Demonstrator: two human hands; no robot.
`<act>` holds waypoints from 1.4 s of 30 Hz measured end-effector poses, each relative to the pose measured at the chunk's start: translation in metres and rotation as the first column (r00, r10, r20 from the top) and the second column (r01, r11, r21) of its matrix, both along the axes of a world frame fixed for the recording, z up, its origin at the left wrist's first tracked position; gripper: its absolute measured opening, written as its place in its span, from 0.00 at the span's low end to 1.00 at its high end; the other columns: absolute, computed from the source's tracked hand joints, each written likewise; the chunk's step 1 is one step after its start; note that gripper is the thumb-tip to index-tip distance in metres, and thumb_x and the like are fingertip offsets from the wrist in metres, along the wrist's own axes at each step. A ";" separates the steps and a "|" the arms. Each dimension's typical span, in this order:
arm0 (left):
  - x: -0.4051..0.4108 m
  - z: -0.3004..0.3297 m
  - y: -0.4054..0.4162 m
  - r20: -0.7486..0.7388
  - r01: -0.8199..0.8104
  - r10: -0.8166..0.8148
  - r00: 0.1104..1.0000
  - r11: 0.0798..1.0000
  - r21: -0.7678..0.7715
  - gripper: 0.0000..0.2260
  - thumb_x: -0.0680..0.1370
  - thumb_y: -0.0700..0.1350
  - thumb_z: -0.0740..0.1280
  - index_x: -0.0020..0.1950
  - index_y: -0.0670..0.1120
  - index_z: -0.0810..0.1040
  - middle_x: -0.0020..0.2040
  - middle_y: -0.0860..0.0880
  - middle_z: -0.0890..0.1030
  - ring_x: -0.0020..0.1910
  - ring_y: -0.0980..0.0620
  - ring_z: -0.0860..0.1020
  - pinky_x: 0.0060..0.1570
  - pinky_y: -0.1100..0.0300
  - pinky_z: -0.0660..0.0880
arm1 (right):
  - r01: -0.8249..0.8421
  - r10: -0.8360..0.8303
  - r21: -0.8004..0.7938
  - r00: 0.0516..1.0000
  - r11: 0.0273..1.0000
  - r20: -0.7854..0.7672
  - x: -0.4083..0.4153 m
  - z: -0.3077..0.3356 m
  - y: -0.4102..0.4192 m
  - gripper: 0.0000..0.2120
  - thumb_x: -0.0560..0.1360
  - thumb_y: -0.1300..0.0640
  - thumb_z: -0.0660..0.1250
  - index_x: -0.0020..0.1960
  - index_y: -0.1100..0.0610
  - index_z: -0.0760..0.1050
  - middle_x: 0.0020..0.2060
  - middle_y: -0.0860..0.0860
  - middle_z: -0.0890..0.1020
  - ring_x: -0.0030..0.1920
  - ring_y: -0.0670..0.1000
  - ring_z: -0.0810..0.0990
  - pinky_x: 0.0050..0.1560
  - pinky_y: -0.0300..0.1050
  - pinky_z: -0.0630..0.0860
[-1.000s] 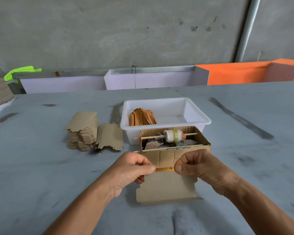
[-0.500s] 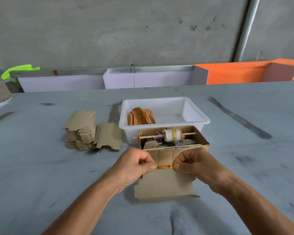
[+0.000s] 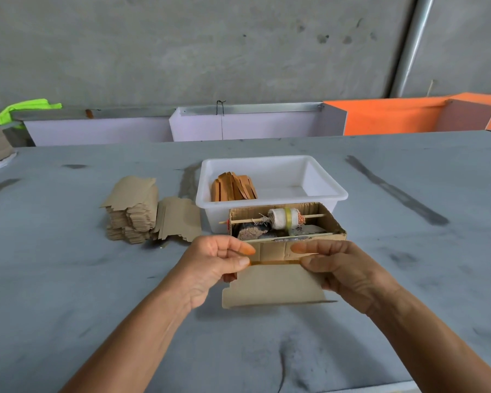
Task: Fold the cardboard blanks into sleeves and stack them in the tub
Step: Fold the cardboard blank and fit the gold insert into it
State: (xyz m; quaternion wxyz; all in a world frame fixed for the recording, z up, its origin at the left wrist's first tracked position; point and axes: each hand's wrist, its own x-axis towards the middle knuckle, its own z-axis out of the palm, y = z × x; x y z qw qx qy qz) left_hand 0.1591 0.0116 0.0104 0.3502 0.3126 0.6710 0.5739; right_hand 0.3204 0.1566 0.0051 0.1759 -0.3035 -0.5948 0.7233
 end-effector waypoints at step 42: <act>0.022 0.013 0.007 0.264 -0.103 0.091 0.960 0.994 0.034 0.06 0.76 0.44 0.67 0.50 0.42 0.80 0.37 0.44 0.84 0.28 0.55 0.78 0.28 0.65 0.74 | 0.126 -0.127 -0.067 0.992 0.990 -0.013 0.014 0.006 -0.015 0.10 0.73 0.55 0.68 0.48 0.61 0.81 0.42 0.58 0.85 0.35 0.52 0.84 0.32 0.41 0.75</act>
